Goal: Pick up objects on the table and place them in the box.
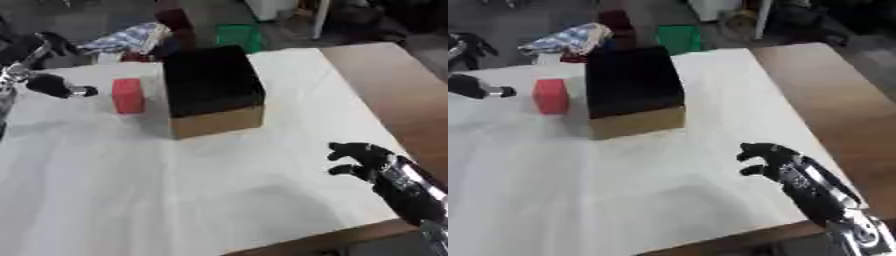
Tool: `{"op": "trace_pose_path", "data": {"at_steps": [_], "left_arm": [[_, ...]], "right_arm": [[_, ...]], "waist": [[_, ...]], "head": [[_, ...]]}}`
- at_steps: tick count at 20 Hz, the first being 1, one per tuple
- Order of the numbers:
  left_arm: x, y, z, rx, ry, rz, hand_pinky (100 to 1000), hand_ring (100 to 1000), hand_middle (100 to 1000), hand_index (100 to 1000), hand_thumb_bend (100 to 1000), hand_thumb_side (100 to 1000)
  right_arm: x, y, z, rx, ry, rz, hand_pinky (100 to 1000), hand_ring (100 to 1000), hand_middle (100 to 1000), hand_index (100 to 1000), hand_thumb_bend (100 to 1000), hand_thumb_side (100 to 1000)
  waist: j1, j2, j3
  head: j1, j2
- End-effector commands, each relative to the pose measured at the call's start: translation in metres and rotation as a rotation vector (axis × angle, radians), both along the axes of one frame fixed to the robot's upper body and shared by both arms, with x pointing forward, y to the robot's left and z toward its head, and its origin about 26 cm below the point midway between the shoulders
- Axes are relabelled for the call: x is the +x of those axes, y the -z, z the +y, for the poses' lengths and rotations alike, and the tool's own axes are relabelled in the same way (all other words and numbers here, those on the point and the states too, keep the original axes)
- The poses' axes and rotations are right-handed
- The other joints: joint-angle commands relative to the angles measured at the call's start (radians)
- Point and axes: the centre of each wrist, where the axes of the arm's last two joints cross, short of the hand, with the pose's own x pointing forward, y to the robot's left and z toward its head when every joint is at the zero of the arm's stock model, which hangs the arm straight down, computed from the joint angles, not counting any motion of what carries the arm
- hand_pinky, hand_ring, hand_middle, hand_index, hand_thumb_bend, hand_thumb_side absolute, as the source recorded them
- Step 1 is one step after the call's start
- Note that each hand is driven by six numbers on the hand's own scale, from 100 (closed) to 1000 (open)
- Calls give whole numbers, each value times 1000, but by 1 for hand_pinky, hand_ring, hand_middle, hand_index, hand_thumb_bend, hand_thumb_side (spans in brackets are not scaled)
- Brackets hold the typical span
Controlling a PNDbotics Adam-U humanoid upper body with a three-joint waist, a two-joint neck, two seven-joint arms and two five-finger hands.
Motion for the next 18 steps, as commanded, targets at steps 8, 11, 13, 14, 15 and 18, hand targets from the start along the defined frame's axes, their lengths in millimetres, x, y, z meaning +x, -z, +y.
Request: {"op": "trace_pose_path", "data": {"at_steps": [8, 11, 13, 14, 15, 18], "left_arm": [[4, -16, 2, 110, 1, -19, 751, 750, 717, 732, 796, 374], [5, -16, 1, 128, 5, -21, 752, 750, 718, 736, 810, 334], [5, -16, 0, 138, 12, -20, 754, 752, 720, 737, 829, 312], [5, -17, 0, 146, 12, -19, 755, 752, 720, 737, 833, 303], [5, -17, 0, 154, 12, -18, 756, 753, 721, 740, 837, 292], [6, -17, -1, 166, 10, -19, 754, 749, 717, 740, 818, 251]], "right_arm": [[3, -9, -1, -29, -11, -28, 765, 1000, 712, 822, 100, 813], [4, -10, 0, -30, -13, -30, 765, 1000, 711, 821, 100, 815], [4, -11, 0, -32, -14, -32, 765, 1000, 711, 821, 100, 816], [4, -11, 1, -32, -14, -33, 765, 1000, 711, 821, 100, 816], [4, -12, 1, -33, -14, -34, 765, 1000, 711, 820, 100, 817], [5, -13, 2, -34, -16, -38, 764, 1000, 711, 820, 100, 819]], "waist": [[12, 0, -30], [17, 6, -37], [20, 10, -42], [22, 12, -46], [23, 15, -50], [29, 23, -62]], "head": [[6, -14], [7, -16], [8, -17], [9, -18], [9, -19], [11, -24]]}}
